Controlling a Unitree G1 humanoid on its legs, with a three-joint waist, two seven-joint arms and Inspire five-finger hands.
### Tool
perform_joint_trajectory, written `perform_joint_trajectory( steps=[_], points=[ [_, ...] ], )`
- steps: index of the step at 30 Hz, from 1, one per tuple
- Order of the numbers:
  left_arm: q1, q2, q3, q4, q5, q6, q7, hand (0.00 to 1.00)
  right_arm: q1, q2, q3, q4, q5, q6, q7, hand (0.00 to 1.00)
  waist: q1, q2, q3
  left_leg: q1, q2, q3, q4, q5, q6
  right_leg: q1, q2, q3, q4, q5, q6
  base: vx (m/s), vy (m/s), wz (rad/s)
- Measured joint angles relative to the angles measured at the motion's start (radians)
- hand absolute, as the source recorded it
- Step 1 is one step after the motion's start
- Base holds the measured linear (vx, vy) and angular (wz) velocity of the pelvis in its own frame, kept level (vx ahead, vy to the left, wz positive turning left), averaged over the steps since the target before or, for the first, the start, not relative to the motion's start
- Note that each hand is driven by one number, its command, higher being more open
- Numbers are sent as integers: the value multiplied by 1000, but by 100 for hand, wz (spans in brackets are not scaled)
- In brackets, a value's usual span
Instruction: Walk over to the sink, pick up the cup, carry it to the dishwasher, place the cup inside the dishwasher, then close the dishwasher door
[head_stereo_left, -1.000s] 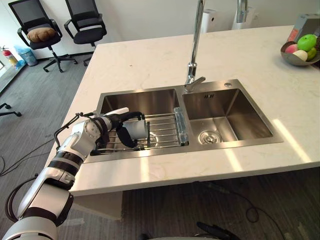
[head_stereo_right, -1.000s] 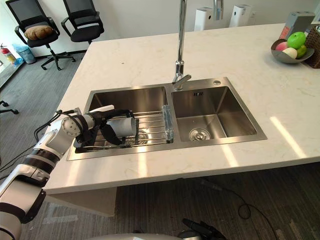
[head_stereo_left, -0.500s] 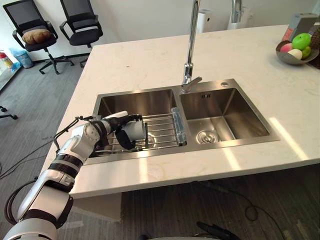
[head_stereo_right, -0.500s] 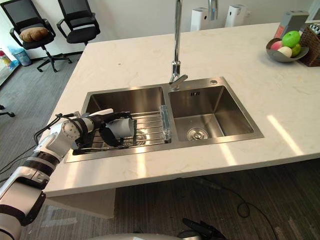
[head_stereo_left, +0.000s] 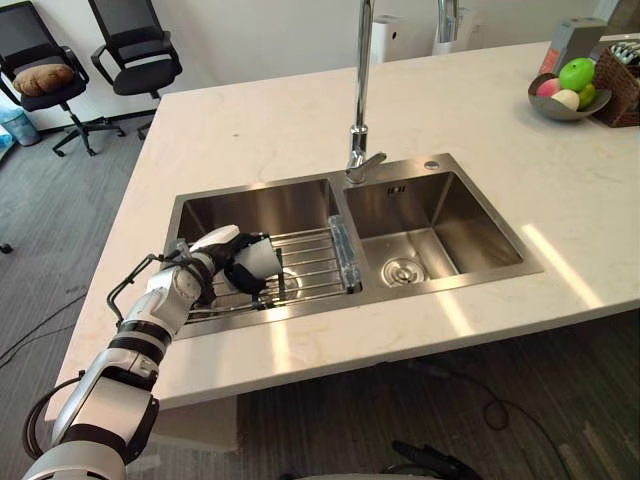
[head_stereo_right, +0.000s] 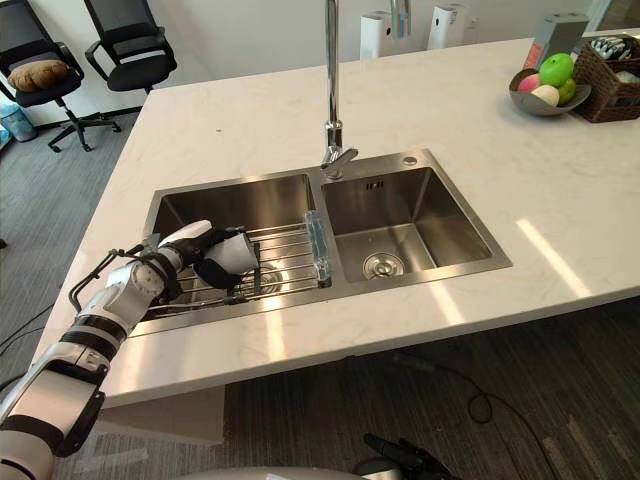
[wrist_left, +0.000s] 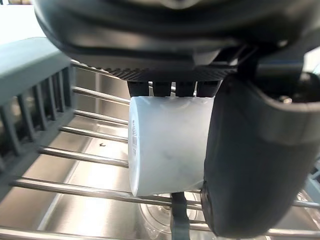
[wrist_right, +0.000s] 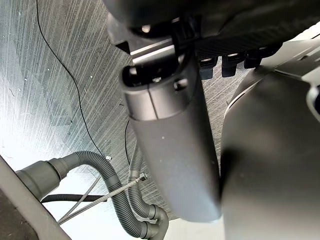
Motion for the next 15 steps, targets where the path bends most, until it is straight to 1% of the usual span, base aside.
perform_joint_trajectory(
  steps=[2,4,5,6,8,9,10,11,12,14,15],
  points=[
    [19,-3,2,5,1,-29,53,0,0,0,0,-1,0,0,0,100,-1,1,1,0,1,-2,0,0,0,3,1,-2,0,0,-1,0,0,0],
    [31,-3,9,6,1,-40,94,0,0,0,1,-3,2,-2,0,100,0,2,5,0,1,-6,0,0,0,3,1,-4,1,0,-1,-11,-5,3],
    [38,-3,19,5,-1,-56,121,0,2,1,1,-4,3,-4,0,100,2,2,8,0,0,-11,0,1,0,4,1,-8,1,-1,-1,-22,-9,8],
    [41,-3,23,2,-3,-62,129,0,3,1,1,-4,4,-6,0,100,4,1,9,-1,0,-14,0,1,0,5,0,-10,1,-1,-1,-14,-7,10],
    [92,-3,77,-67,-72,-95,168,0,9,1,1,-3,7,-14,-1,100,17,1,9,-4,-2,-24,0,1,1,5,-1,-18,4,-6,-1,3,-8,11],
    [109,-3,95,-99,-98,-105,169,0,13,1,1,-3,9,-18,-1,100,22,0,10,-7,-2,-30,0,2,1,5,-1,-22,5,-8,0,16,-17,24],
    [144,-8,138,-180,-154,-124,178,0,19,3,1,-2,21,-25,-1,100,28,-1,10,-15,-4,-47,0,4,2,5,-2,-39,8,-13,0,25,-25,34],
    [180,-16,190,-264,-256,-147,183,0,23,3,1,2,25,-34,-2,100,43,-2,11,-20,-4,-60,0,6,1,5,-2,-52,13,-18,-1,28,-26,34],
    [198,-28,223,-309,-301,-152,184,0,25,2,1,5,26,-38,-2,100,53,-3,12,-20,-4,-63,0,6,1,6,-2,-56,16,-21,-2,34,-27,27],
    [269,-98,364,-504,-519,-162,189,0,31,1,1,22,46,-51,-4,100,85,-5,12,-20,-4,-85,0,8,-2,13,-1,-75,29,-34,-6,34,-32,26],
    [288,-116,393,-553,-573,-167,191,0,31,1,1,26,48,-52,-6,100,89,-5,13,-20,-4,-94,0,9,-3,16,-1,-83,33,-37,-8,29,-58,35]
  ],
)
